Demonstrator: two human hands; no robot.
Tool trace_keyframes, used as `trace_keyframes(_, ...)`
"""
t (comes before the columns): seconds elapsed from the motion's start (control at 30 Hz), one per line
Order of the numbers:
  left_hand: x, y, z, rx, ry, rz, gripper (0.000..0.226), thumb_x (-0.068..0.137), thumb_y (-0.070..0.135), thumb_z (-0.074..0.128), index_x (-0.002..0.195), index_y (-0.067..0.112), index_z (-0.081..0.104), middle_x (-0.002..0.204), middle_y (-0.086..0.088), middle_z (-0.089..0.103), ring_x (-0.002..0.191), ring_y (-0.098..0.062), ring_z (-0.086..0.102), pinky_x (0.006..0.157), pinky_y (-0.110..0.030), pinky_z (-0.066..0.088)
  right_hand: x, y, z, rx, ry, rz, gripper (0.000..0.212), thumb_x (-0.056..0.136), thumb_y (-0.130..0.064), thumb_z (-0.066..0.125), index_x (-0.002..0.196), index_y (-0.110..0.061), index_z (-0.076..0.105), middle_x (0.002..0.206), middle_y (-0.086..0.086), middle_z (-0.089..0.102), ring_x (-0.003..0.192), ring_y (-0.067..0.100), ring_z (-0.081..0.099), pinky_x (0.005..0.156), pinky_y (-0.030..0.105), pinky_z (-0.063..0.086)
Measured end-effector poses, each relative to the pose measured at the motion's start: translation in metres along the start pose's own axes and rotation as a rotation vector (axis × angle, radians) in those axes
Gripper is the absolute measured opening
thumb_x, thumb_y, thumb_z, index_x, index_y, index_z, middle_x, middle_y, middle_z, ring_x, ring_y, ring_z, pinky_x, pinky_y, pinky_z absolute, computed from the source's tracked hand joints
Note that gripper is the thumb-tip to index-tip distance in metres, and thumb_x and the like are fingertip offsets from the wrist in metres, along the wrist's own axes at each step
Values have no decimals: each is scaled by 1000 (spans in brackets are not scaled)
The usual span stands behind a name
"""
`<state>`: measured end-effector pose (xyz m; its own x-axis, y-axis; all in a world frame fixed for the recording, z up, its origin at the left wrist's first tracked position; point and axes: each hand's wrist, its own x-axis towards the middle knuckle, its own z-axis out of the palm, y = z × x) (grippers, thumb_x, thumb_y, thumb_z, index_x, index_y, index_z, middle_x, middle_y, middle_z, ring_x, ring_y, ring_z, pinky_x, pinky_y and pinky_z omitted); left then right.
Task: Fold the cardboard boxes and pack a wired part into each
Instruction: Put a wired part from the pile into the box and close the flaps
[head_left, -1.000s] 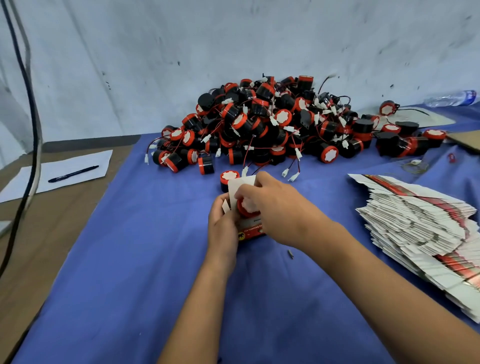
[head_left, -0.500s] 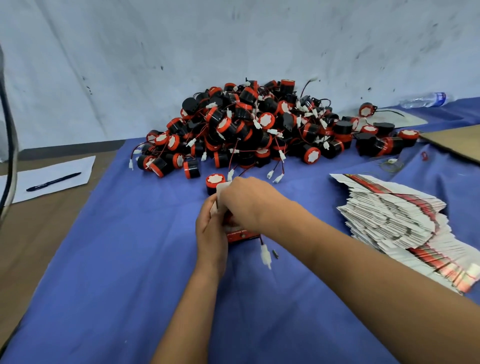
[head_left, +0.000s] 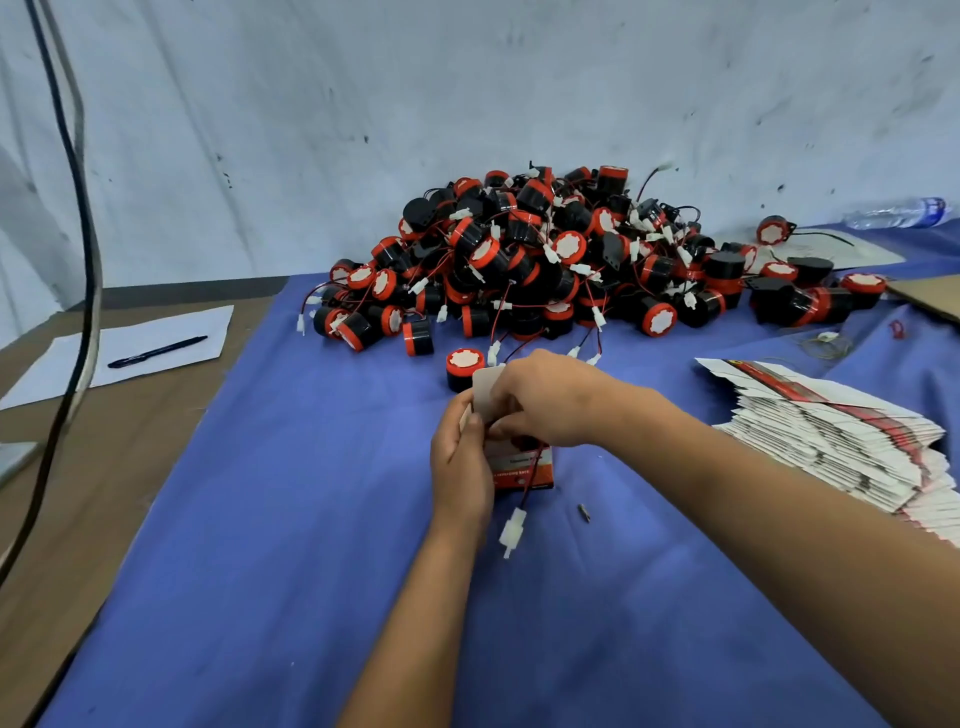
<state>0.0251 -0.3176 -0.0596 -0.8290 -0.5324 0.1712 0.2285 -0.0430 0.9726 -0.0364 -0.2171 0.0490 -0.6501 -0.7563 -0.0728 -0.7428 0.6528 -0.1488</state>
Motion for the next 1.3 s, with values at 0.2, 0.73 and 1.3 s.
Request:
trace_keyframes(0.2,-2,-1,3,133,-8,55,37,112,18,34,109,32,68,102,13,75,95,-7,71,77,-21,56,8,4,-3,-88,-100,51,21,104,-21,56,104,-10,73,97,9,70,87,29,63,79,43,54)
trace_keyframes(0.73,-5,3,4,359,-123,74,30,104,8,52,125,28,60,101,27,70,95,5,67,74,-13,52,-11,11,14,-275,317,-22,15,91,-16,61,85,-19,47,86,1,59,79,26,54,59,37,43)
trace_keyframes(1.3,0,6,6,272,-119,-61,20,91,6,72,107,17,71,97,3,77,90,-14,73,74,-31,61,-51,22,39,237,596,46,12,94,-9,62,86,-14,68,74,-3,63,66,18,56,59,37,47)
